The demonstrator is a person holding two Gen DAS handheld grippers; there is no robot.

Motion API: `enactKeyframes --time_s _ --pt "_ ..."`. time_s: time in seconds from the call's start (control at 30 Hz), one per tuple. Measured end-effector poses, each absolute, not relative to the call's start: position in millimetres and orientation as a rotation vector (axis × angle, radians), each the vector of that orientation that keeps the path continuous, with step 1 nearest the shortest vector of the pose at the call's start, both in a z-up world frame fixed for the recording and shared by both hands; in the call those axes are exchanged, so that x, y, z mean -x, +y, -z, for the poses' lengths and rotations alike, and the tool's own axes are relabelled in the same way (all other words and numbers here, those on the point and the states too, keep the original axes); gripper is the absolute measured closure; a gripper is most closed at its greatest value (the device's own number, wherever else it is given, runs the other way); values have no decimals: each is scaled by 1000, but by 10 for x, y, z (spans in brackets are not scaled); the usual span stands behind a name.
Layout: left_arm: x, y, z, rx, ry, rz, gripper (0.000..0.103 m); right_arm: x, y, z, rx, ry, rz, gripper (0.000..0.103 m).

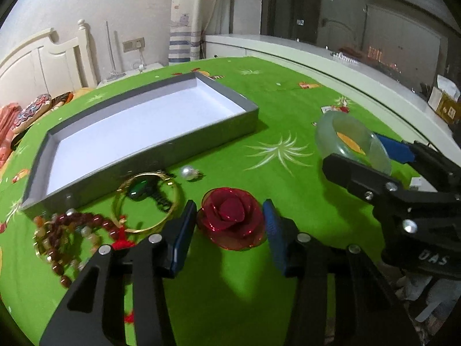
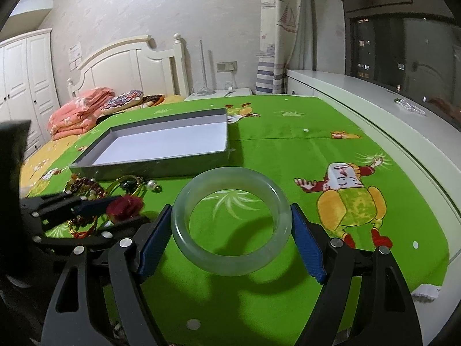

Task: Organize jewelry
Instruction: 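Lift the jade bangle with the right tool while the left tool grasps the red rose, then carry bangle and rose over the grey tray and open both tools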

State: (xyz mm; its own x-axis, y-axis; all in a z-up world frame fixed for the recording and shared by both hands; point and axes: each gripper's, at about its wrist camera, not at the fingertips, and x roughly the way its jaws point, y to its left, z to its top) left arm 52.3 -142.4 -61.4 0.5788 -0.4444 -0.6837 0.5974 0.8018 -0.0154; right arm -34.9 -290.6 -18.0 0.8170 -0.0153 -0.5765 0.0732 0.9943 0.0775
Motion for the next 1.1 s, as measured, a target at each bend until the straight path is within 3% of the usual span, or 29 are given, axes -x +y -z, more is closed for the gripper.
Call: enactKeyframes --time_s 0.37,1.1 --pt "-429 -961 345 -177 657 541 57 161 -2471 24 4 600 -22 28" --pt "-1337 -311 146 -103 647 275 57 -937 -2012 -107 87 587 -45 28"
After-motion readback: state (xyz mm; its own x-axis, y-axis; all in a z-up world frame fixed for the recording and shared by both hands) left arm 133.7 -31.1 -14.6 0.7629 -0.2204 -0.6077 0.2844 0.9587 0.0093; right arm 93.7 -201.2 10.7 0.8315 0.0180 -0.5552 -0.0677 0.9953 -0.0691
